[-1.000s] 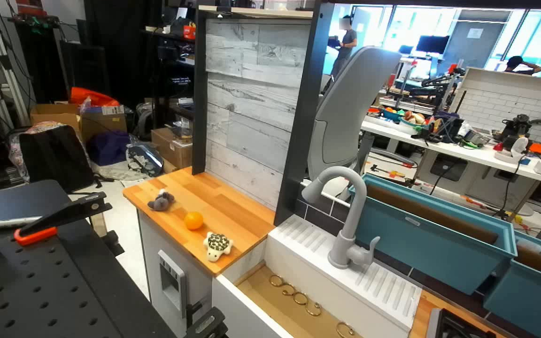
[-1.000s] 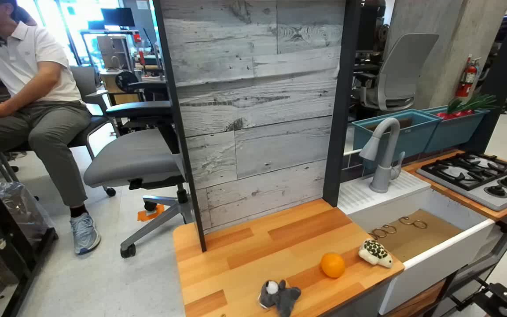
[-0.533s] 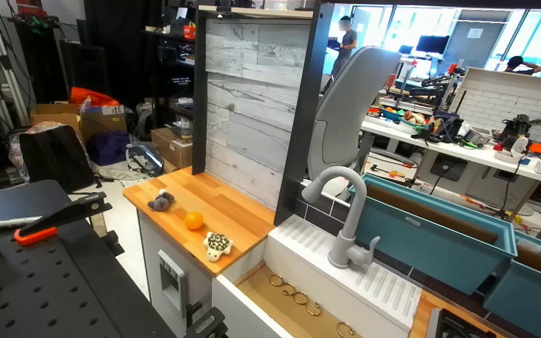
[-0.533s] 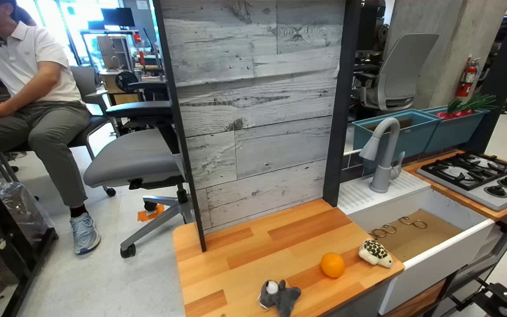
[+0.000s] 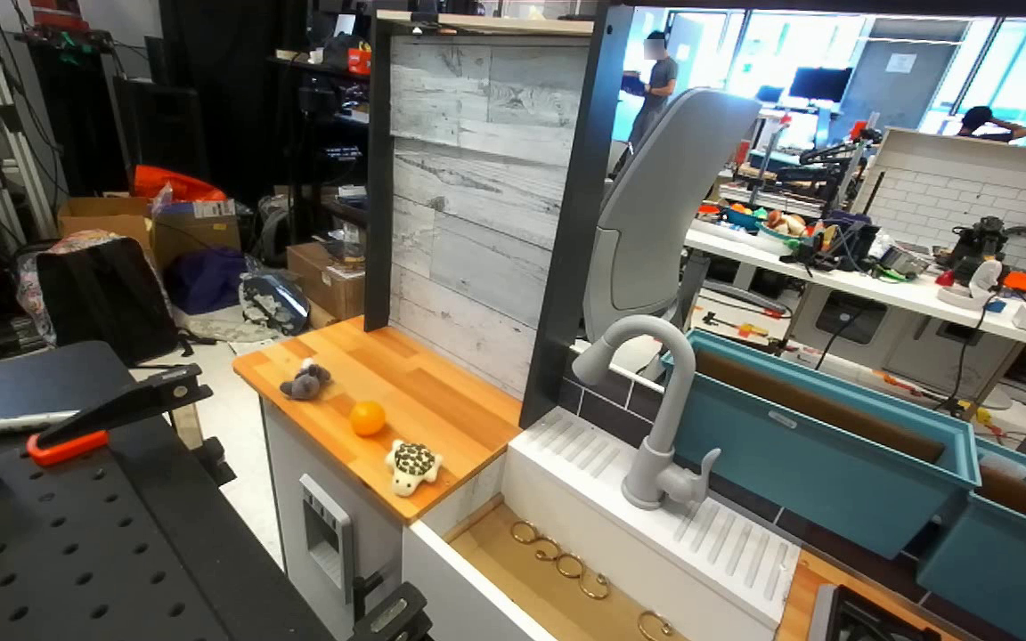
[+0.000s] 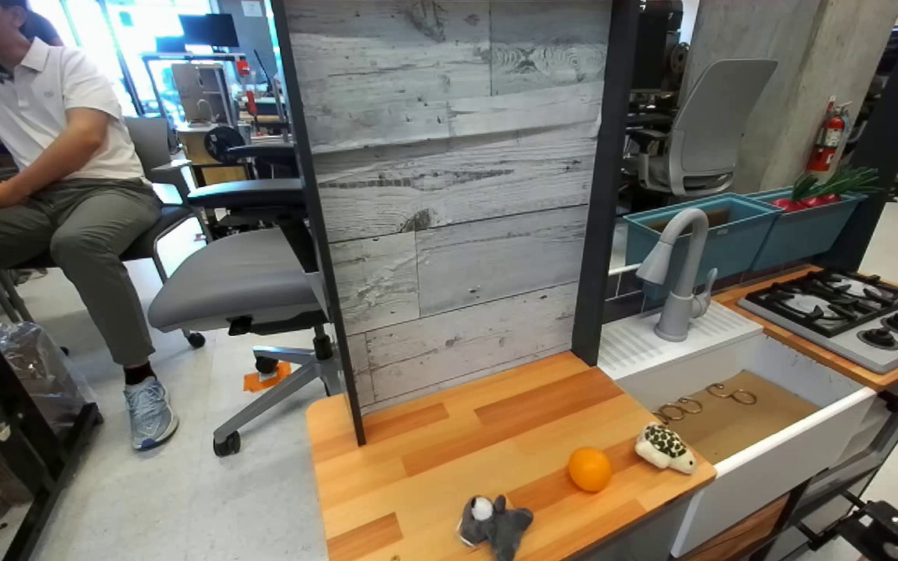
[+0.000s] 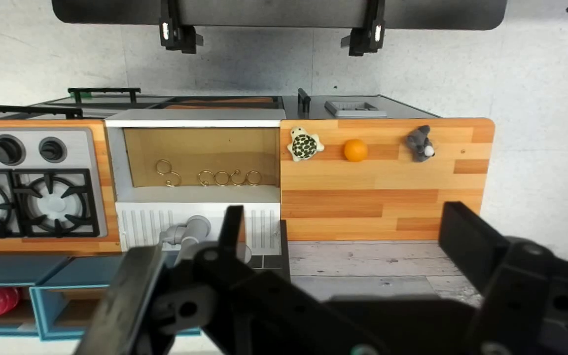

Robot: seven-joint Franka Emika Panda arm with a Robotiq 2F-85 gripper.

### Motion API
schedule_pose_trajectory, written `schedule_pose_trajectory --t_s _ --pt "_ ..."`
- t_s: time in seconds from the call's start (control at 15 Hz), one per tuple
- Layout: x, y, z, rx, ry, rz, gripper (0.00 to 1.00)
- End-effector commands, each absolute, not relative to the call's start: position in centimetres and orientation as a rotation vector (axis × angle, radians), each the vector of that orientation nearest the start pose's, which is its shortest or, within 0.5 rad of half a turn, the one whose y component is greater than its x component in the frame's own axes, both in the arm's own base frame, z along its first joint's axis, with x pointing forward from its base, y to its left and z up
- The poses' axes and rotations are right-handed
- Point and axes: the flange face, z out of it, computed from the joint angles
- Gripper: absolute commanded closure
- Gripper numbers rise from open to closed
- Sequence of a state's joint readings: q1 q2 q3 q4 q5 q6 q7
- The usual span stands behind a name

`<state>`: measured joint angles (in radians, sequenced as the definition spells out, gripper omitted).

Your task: Move the turtle plush backwards

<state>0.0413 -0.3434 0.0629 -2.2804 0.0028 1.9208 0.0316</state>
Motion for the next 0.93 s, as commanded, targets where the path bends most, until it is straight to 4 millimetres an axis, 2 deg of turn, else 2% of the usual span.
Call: schedule_pose_trajectory --t_s 0.0,0.33,0.47,0.67,0.87 --pt "44.3 4.8 49.0 -3.159 -0.107 0.026 0.00" --pt "44.3 4.8 49.0 -3.159 -0.107 0.026 0.00" --pt "44.9 5.2 47.8 -3.189 -0.081 0.038 0.00" --pt "46.5 5.6 44.7 -3.205 -0.041 0.155 0.00" --pt "48.5 6.5 39.9 -3.195 -0.025 0.251 0.00"
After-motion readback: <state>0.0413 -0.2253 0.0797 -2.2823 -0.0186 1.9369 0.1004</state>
